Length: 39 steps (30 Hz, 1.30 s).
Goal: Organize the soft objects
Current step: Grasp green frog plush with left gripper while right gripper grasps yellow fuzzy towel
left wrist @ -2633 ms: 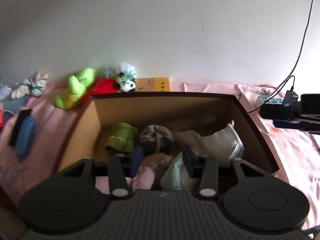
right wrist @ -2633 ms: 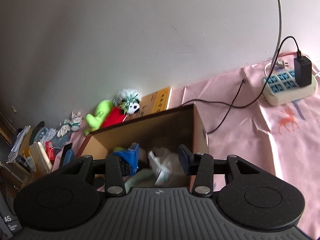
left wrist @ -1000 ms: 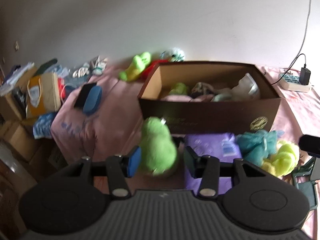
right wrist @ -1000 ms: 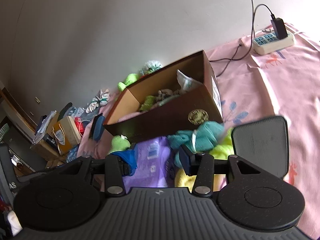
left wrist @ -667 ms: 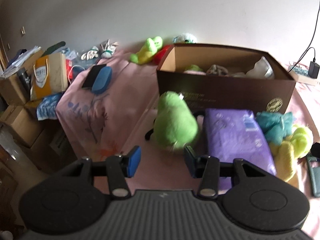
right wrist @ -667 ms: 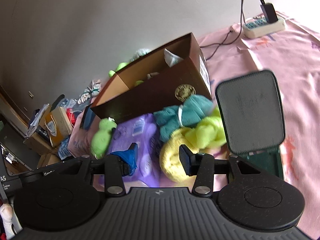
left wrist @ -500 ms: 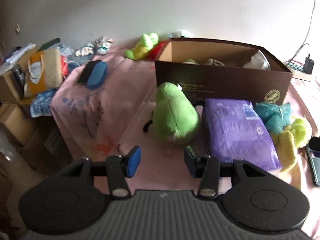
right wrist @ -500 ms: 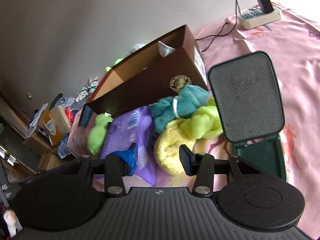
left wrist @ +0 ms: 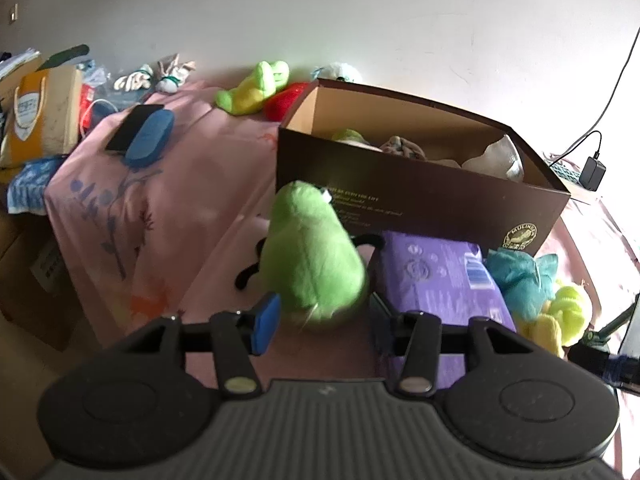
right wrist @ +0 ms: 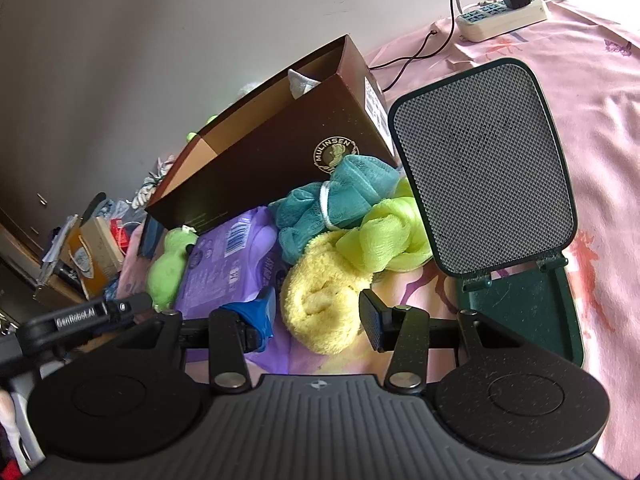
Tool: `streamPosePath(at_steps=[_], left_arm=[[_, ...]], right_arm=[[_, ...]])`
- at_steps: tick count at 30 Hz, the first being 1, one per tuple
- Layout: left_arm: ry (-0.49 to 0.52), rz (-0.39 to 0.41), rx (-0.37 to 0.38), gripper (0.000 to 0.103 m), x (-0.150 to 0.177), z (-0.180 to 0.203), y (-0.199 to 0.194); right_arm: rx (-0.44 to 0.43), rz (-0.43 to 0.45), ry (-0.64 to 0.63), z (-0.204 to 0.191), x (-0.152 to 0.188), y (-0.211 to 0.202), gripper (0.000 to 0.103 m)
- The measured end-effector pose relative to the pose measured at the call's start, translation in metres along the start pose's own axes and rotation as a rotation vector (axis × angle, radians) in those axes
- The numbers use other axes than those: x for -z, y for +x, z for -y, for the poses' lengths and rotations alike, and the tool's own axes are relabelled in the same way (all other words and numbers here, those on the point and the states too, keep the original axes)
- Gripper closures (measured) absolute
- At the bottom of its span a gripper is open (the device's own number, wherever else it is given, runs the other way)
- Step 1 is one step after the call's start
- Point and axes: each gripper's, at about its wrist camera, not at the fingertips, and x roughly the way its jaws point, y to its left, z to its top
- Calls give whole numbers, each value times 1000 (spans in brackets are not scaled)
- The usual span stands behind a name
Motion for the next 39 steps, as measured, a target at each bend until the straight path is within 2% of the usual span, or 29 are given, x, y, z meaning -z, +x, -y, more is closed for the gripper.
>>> streamPosePath(at_steps=[10, 15, 19, 27, 31, 35, 39], left_arm=[[-61, 1, 6, 51, -23, -5, 29], [-61, 12, -41, 50, -29, -4, 42], [-19, 13, -106, 48, -29, -1, 53], [22, 46, -70, 43, -22, -6, 55], [50, 68, -58, 43, -18, -6, 55], [53, 81, -47, 50, -15, -5, 52], [61, 92, -44, 53, -12, -4, 45]], right_arm=[[-2, -15, 19, -3, -1, 15, 72], [17, -20, 10, -6, -2, 23, 72], [33, -33, 9, -5, 1, 29, 69], [22, -28, 32, -1, 3, 35, 68], [-6, -19, 32, 3, 5, 33, 76], [-40, -2, 37, 4, 6, 24, 83], [-63, 6, 30, 4, 5, 17, 84]])
